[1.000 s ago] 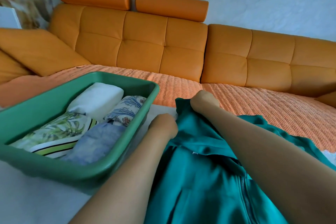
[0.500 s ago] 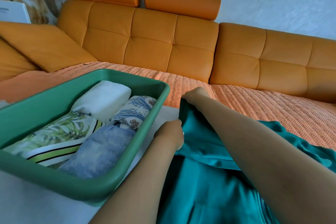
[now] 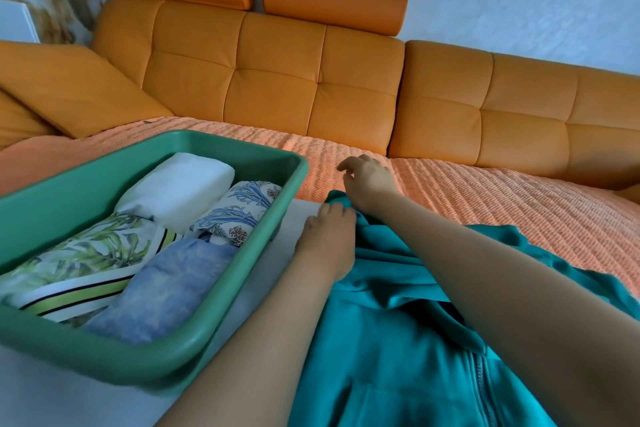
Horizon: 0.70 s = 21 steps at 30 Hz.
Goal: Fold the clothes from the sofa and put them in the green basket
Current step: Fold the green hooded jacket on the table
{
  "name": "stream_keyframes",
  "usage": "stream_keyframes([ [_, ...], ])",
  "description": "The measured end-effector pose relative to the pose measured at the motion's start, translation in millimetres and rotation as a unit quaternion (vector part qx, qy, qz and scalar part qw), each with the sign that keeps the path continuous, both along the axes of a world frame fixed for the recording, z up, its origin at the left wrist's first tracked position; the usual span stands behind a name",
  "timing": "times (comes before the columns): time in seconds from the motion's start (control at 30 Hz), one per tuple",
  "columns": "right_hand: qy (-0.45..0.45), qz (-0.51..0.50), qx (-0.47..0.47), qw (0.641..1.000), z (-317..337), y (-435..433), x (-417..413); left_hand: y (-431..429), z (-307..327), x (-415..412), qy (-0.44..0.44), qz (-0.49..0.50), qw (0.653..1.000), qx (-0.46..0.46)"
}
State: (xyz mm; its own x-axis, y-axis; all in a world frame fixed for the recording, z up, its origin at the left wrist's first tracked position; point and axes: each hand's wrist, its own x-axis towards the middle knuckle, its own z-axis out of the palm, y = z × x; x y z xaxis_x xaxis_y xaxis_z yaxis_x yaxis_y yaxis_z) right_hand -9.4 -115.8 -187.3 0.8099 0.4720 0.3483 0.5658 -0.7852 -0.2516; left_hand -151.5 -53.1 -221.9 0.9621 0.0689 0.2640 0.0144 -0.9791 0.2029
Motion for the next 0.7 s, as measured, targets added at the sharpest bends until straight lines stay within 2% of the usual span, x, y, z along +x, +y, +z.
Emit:
stream_keyframes([
  [0.07, -0.011, 0.031, 0.0, 0.999, -2.7, -25.5, -9.6, -4.8, -9.7, -0.1, 0.049, -0.042, 0.997, -0.042],
  [0.2, 0.049, 0.04, -0.173, 0.983, -20.0, -92.6, -24.0, -9.0, -22.5, 1.6, 0.225, -0.007, 0.974, -0.039],
  [0.23, 0.069, 0.034, -0.184, 0.98, -24.5, -109.6, -27.4, -8.7, -19.7, 4.0, 0.241, 0.004, 0.969, -0.045],
  [0.3, 0.077, 0.027, -0.146, 0.986, -30.9, -138.8, -35.8, -9.7, -11.8, 7.2, 0.25, 0.022, 0.966, -0.062],
  [0.4, 0.103, -0.003, -0.096, 0.99, -28.5, -167.7, -45.5, -18.1, -4.6, 8.5, 0.223, 0.024, 0.973, -0.054],
  [0.5, 0.135, -0.042, -0.166, 0.976, -21.8, -188.6, -49.2, -32.2, -3.0, 9.6, 0.18, 0.011, 0.982, -0.048],
  [0.53, 0.122, -0.042, -0.179, 0.975, -20.4, -193.5, -49.8, -37.1, -3.2, 10.1, 0.156, 0.006, 0.987, -0.05],
  [0.6, 0.069, -0.047, -0.134, 0.987, -15.8, -201.5, -49.8, -44.9, -5.2, 12.1, 0.074, -0.01, 0.995, -0.068],
  [0.67, -0.012, -0.098, -0.071, 0.993, -7.7, -209.5, -48.8, -49.7, -9.2, 13.2, -0.014, -0.025, 0.996, -0.082],
  [0.7, -0.047, -0.136, -0.082, 0.986, -3.1, -215.1, -48.1, -50.4, -12.0, 13.7, -0.021, -0.036, 0.995, -0.087],
])
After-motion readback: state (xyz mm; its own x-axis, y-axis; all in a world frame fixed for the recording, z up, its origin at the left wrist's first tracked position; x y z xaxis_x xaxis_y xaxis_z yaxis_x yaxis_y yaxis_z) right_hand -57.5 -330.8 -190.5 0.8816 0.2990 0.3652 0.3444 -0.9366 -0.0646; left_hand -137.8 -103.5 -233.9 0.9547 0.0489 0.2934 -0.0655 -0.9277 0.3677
